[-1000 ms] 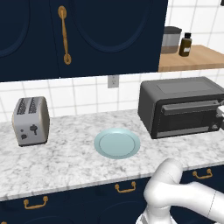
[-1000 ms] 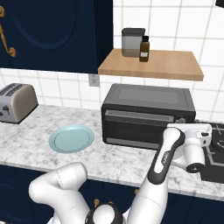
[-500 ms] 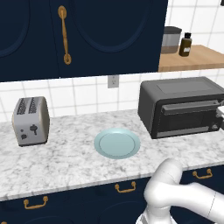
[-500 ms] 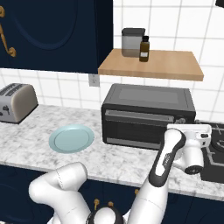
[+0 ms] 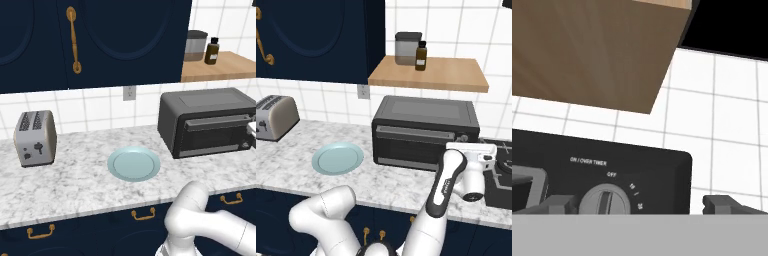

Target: Pick up the kebab skewer and baguette bread, and place them inside the toaster oven. Close the toaster oven door and start by setting the timer.

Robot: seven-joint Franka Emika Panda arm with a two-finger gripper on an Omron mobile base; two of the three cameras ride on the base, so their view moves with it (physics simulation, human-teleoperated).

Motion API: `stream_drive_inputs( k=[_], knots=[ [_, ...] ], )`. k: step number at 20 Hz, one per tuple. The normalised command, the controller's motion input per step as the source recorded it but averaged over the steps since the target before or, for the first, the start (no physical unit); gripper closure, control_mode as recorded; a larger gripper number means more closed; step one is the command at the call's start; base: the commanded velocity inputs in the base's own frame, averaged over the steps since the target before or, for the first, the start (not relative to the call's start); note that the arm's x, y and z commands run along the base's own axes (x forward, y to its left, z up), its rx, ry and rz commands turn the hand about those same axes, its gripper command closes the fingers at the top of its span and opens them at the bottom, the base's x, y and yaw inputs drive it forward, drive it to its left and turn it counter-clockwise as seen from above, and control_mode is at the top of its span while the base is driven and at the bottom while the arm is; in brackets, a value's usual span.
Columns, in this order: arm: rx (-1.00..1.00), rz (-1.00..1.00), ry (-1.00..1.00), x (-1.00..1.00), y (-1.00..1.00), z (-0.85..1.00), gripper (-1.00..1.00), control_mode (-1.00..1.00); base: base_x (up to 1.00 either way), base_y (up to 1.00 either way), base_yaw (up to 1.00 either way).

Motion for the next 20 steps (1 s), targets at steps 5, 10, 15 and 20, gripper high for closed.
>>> stream_drive_inputs(
  k=[5, 10, 15, 20],
  knots=[
    [0.00, 0.00, 0.00, -0.24, -0.17, 0.00, -1.00, -1.00, 0.00, 0.00, 0.00],
    [0.00, 0.00, 0.00, 0.00, -0.12, 0.00, -1.00, -1.00, 0.00, 0.00, 0.00],
    [0.00, 0.00, 0.00, 0.06, 0.03, 0.00, -1.00, -1.00, 0.00, 0.00, 0.00],
    [0.00, 0.00, 0.00, 0.14, 0.13, 0.00, -1.00, -1.00, 0.00, 0.00, 0.00]
  ],
)
